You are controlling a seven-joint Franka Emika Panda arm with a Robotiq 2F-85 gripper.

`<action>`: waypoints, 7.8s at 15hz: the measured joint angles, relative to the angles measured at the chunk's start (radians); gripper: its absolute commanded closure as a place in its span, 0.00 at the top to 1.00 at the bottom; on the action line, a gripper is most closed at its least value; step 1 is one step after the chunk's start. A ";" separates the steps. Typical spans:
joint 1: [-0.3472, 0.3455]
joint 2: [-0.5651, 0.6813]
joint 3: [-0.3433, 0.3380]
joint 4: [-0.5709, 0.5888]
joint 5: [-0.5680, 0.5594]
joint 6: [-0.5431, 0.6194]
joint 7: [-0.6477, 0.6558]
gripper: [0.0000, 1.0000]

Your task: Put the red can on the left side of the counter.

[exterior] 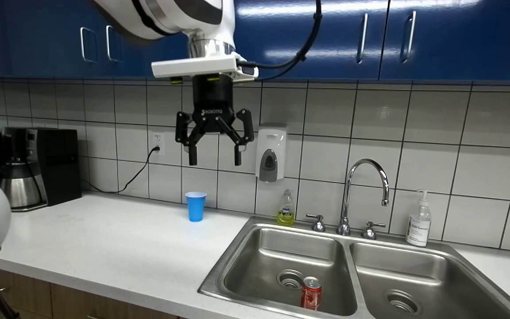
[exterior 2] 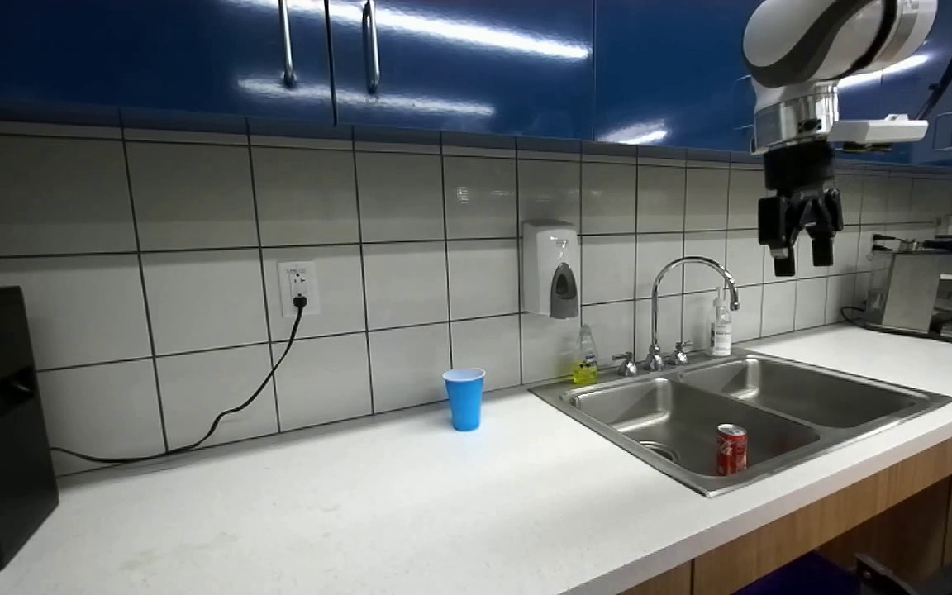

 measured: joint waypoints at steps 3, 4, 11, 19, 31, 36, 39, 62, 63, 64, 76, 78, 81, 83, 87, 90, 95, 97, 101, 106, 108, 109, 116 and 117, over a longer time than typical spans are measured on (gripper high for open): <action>-0.008 0.078 -0.028 -0.015 0.015 0.115 0.014 1.00; -0.012 0.108 -0.034 -0.015 0.017 0.152 0.014 1.00; -0.057 0.353 -0.047 0.013 0.020 0.402 0.017 1.00; -0.112 0.645 -0.050 0.099 0.072 0.598 0.016 1.00; -0.219 1.035 0.015 0.364 0.251 0.720 -0.022 1.00; -0.277 1.177 0.067 0.524 0.269 0.718 -0.025 1.00; -0.302 1.246 0.091 0.604 0.272 0.708 -0.026 1.00; -0.328 1.358 0.113 0.797 0.271 0.522 -0.047 1.00; -0.328 1.359 0.113 0.797 0.271 0.522 -0.047 1.00; -0.328 1.360 0.113 0.797 0.271 0.523 -0.046 1.00; -0.330 1.431 0.116 0.797 0.301 0.533 -0.046 1.00; -0.332 1.436 0.116 0.797 0.314 0.540 -0.046 1.00; -0.341 1.441 0.116 0.797 0.323 0.562 -0.044 1.00; -0.347 1.443 0.116 0.797 0.325 0.571 -0.044 1.00; -0.351 1.447 0.117 0.797 0.325 0.587 -0.044 1.00; -0.351 1.455 0.123 0.799 0.325 0.600 -0.044 1.00; -0.352 1.474 0.127 0.814 0.325 0.613 -0.044 1.00; -0.354 1.479 0.127 0.821 0.325 0.617 -0.044 1.00; -0.359 1.492 0.127 0.841 0.325 0.620 -0.038 1.00; -0.364 1.524 0.127 0.883 0.325 0.620 -0.036 1.00; -0.365 1.537 0.127 0.899 0.325 0.620 -0.035 1.00; -0.365 1.543 0.127 0.908 0.325 0.620 -0.035 1.00; -0.369 1.576 0.127 0.949 0.325 0.594 -0.031 0.58; -0.369 1.578 0.127 0.954 0.325 0.578 -0.029 0.49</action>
